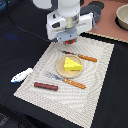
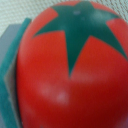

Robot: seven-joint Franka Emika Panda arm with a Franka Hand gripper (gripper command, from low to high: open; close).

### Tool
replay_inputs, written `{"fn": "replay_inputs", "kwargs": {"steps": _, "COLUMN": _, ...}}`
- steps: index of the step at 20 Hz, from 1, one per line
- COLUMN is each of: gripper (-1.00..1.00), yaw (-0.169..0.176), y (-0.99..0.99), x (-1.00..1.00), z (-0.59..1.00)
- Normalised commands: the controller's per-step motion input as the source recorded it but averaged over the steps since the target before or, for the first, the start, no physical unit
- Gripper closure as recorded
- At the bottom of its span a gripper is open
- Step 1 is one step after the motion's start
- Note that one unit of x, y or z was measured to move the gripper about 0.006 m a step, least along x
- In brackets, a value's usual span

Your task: Interact with the objects in diverse but meaningful ways.

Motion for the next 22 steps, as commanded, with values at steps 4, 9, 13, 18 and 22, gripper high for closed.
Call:
{"fn": "replay_inputs", "kwargs": {"steps": 4, "gripper": 1.00, "yaw": -0.001, "y": 0.42, "x": 0.53, "z": 0.16}}
{"fn": "replay_inputs", "kwargs": {"steps": 9, "gripper": -1.00, "yaw": -0.013, "y": 0.49, "x": 0.63, "z": 0.27}}
{"fn": "replay_inputs", "kwargs": {"steps": 13, "gripper": -1.00, "yaw": -0.017, "y": 0.43, "x": 0.51, "z": 0.18}}
{"fn": "replay_inputs", "kwargs": {"steps": 18, "gripper": -1.00, "yaw": -0.013, "y": 0.40, "x": 0.48, "z": 0.13}}
{"fn": "replay_inputs", "kwargs": {"steps": 22, "gripper": -1.00, "yaw": 0.030, "y": 0.05, "x": -0.10, "z": 0.38}}
